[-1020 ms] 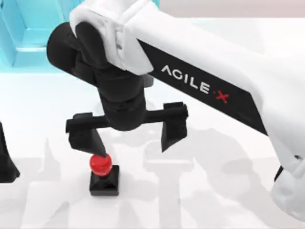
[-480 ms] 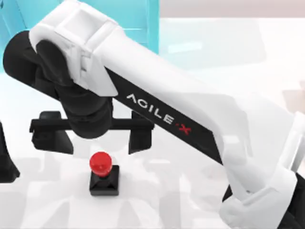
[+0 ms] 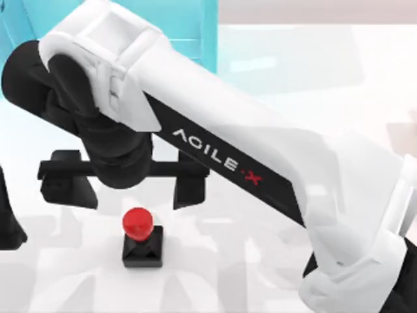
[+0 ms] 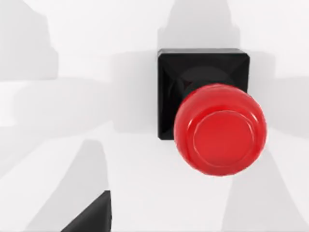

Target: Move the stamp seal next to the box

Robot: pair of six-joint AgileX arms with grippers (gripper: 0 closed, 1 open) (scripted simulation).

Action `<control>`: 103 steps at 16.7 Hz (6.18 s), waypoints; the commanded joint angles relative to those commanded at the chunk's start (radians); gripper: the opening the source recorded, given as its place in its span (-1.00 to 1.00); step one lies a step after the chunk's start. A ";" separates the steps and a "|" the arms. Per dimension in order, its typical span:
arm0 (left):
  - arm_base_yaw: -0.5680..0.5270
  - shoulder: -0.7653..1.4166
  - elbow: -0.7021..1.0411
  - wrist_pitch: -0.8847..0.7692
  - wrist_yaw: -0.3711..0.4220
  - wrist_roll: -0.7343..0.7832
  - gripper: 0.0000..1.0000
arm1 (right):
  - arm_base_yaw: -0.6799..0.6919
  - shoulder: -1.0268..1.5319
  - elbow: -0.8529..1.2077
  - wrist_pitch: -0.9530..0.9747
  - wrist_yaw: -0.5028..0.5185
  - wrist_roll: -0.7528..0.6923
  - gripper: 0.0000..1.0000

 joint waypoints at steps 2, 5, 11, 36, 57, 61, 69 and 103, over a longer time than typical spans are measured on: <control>0.000 0.000 0.000 0.000 0.000 0.000 1.00 | 0.000 -0.006 -0.035 0.030 0.000 -0.003 1.00; 0.000 0.000 0.000 0.000 0.000 0.000 1.00 | -0.002 -0.035 -0.165 0.133 0.000 -0.007 1.00; 0.000 0.000 0.000 0.000 0.000 0.000 1.00 | -0.008 -0.119 -0.555 0.419 -0.001 -0.013 1.00; 0.000 0.000 0.000 0.000 0.000 0.000 1.00 | -0.010 -0.145 -0.679 0.530 -0.002 -0.015 -1.00; 0.000 0.000 0.000 0.000 0.000 0.000 1.00 | -0.011 -0.132 -0.449 0.315 -0.004 -0.024 -1.00; 0.000 0.000 0.000 0.000 0.000 0.000 1.00 | -0.077 -0.262 -0.584 0.320 -0.021 -0.167 -1.00; 0.000 0.000 0.000 0.000 0.000 0.000 1.00 | -0.461 -0.831 -1.152 0.339 -0.042 -0.432 -1.00; 0.000 0.000 0.000 0.000 0.000 0.000 1.00 | -0.860 -1.441 -2.022 0.628 -0.087 -0.880 -0.40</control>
